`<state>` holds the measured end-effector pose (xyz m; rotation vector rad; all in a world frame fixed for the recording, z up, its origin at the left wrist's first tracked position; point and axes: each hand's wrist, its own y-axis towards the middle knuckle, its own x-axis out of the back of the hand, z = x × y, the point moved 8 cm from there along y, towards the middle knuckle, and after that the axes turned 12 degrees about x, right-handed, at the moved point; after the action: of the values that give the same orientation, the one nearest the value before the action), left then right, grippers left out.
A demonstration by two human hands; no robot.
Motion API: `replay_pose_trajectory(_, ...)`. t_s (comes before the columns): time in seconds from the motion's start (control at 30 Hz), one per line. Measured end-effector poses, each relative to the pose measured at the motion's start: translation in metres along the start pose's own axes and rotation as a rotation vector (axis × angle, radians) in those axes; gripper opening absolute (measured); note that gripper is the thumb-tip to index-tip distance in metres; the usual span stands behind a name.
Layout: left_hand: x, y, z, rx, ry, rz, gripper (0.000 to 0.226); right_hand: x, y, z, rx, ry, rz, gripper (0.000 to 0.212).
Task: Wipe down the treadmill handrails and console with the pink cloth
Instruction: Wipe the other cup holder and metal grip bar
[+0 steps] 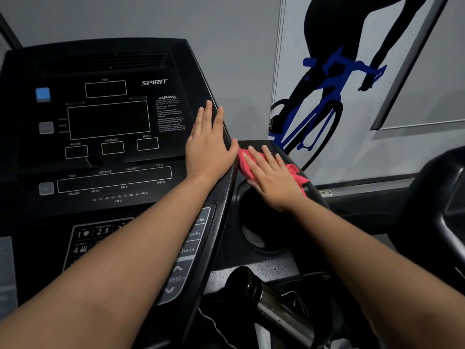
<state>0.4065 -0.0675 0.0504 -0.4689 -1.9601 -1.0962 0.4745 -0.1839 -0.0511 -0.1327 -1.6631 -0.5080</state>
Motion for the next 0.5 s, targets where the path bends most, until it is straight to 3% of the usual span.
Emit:
replay_pose_trajectory(0.1, 0.0, -0.001, -0.001, -0.004, -0.002, 0.008, 0.069, -0.003, -0.025, -0.028, 0.086, -0.046, 0.055, 0.059)
replay_pose_trajectory(0.2, 0.0, -0.002, 0.0, 0.007, -0.014, 0.005, 0.069, -0.002, -0.033, -0.048, -0.071, 0.102, 0.009, 0.062)
replay_pose_trajectory(0.37, 0.0, 0.0, 0.0, 0.01, -0.031, -0.001, 0.069, 0.02, -0.006, -0.056, -0.382, 0.296, -0.258, 0.054)
replay_pose_trajectory(0.5, -0.001, 0.0, 0.001, 0.012, -0.02, -0.004, 0.07, 0.037, 0.034, -0.038, -0.377, 0.192, -0.187, 0.053)
